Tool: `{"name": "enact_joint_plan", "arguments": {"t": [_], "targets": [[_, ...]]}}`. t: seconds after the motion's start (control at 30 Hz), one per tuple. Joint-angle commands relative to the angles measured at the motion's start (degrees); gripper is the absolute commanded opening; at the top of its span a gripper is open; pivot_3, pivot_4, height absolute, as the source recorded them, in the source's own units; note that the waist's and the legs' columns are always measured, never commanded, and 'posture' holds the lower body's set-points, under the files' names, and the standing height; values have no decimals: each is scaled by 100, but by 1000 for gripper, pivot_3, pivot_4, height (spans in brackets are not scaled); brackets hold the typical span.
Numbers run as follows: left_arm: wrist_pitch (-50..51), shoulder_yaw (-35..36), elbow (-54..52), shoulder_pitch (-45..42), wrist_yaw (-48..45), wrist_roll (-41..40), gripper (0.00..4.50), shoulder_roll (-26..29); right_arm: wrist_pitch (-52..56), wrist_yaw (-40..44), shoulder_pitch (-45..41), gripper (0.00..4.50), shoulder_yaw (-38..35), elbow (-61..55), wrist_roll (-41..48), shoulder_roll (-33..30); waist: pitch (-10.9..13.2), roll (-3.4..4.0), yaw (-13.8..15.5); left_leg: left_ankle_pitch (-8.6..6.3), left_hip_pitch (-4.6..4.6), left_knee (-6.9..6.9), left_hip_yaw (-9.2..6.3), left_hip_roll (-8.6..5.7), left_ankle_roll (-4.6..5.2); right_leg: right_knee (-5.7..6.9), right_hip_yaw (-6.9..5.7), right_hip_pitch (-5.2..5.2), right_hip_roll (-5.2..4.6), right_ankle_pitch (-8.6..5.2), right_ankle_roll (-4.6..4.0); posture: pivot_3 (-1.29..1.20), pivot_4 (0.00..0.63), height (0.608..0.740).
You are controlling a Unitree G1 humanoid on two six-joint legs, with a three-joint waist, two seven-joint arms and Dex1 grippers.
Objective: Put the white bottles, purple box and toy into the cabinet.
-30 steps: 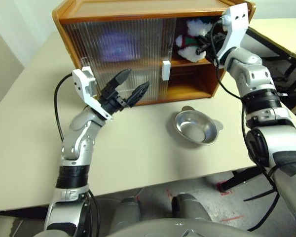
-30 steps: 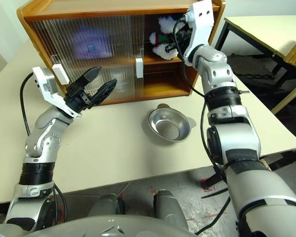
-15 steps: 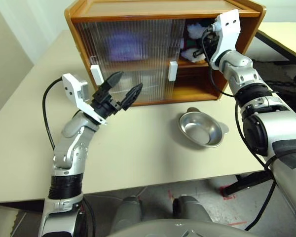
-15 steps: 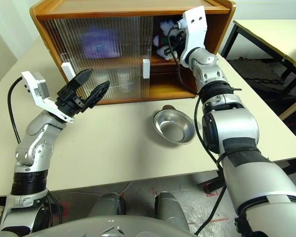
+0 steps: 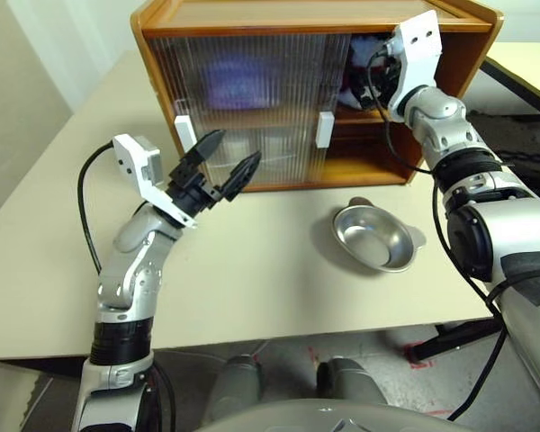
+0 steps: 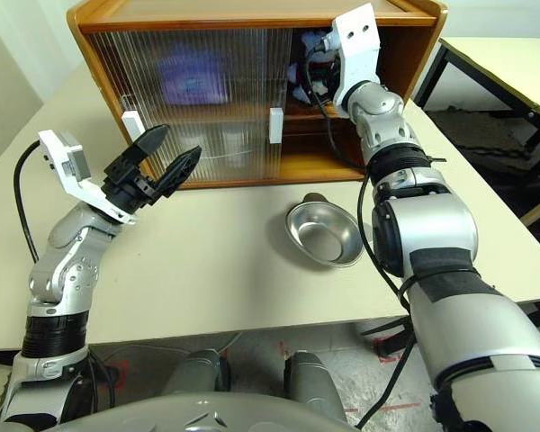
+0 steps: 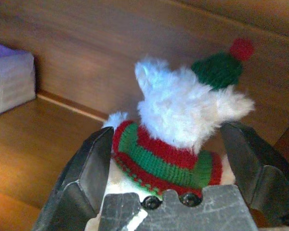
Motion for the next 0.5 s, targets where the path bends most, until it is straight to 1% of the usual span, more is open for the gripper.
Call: {"name": "enact_joint_plan", "arguments": {"t": [0.03,0.13,0.23,0.37,0.5], "targets": [[-28,-134,274,-137,-131,15,4500,-36,37,113,190,4484,-55,-512,78,-148,0,1,-14,0,0,-2,2,0,0,0,1,-1,0,0,0,125,0,740],[-65,-174,427,-246,-210,18,4500,-72,274,218,531,4484,-81,-1180,167,-176,0,1,-39,0,0,-7,2,0,0,-2,1,-2,0,0,0,106,0,740],[-86,-232,568,-351,-300,19,4500,-118,866,322,1217,4484,-103,-2545,345,-185,-2,0,-84,0,0,-13,2,0,0,-3,2,-3,0,0,0,69,0,740],[-96,-257,739,-456,-428,19,4500,-139,1919,535,2299,4484,-93,-4621,704,-155,-2,2,-178,0,-3,-16,0,-1,0,0,3,-6,-3,1,2,41,0,740],[-113,-291,893,-554,-551,27,4500,-156,2669,532,3166,4484,-132,-6126,975,-121,-3,4,-303,0,0,-15,0,-1,0,3,3,-5,-3,1,3,13,0,740]]}}
